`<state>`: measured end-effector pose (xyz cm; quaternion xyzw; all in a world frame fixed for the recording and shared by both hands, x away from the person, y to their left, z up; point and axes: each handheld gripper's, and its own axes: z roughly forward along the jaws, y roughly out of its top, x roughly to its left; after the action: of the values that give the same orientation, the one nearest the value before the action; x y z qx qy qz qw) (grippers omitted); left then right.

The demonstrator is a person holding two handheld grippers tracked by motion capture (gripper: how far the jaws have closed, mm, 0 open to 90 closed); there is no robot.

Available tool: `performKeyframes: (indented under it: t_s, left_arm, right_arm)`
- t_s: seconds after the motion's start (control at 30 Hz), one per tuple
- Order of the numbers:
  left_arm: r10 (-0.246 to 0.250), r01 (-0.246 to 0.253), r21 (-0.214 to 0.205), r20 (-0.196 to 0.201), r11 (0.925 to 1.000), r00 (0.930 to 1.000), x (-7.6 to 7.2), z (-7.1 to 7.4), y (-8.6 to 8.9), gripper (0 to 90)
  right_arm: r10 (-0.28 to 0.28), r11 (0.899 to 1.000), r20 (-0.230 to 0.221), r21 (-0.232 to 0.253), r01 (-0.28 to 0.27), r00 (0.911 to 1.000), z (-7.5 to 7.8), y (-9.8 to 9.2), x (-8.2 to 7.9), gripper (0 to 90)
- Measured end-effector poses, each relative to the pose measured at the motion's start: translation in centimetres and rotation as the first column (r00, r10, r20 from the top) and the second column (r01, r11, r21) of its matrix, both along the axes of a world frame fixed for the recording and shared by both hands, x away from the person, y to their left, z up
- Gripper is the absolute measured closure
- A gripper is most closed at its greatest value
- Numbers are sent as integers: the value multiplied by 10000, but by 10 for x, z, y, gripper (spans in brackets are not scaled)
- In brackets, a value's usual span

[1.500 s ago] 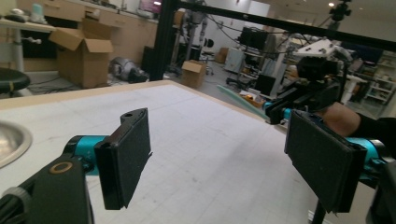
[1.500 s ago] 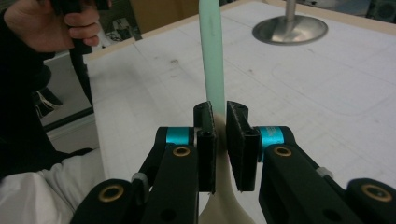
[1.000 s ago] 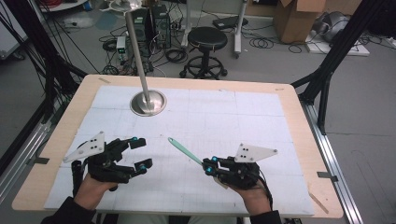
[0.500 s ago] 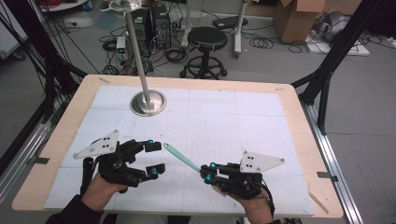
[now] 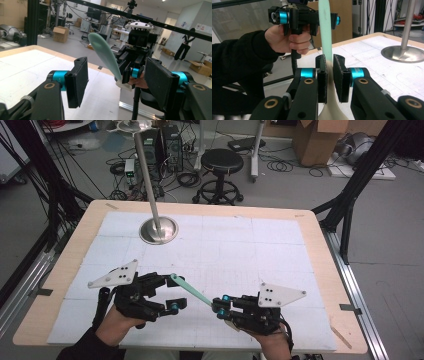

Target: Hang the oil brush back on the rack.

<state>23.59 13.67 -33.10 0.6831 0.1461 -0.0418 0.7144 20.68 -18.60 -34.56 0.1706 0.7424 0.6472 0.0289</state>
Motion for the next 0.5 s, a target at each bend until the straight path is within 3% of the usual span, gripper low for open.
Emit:
performKeyframes:
  t_s: [0.2, 0.5]
  left_arm:
    - [-227, 229, -376, 49, 9990, 9997, 0, 3, -3, 401]
    - [-563, 563, -588, 27, 9967, 9984, 2, 1, -8, 450]
  right_arm:
    - [87, 9998, -26, 151, -87, 10000, 1, 0, -1, 817]
    - [333, 9987, 19, 372, -334, 9994, 2, 2, -3, 817]
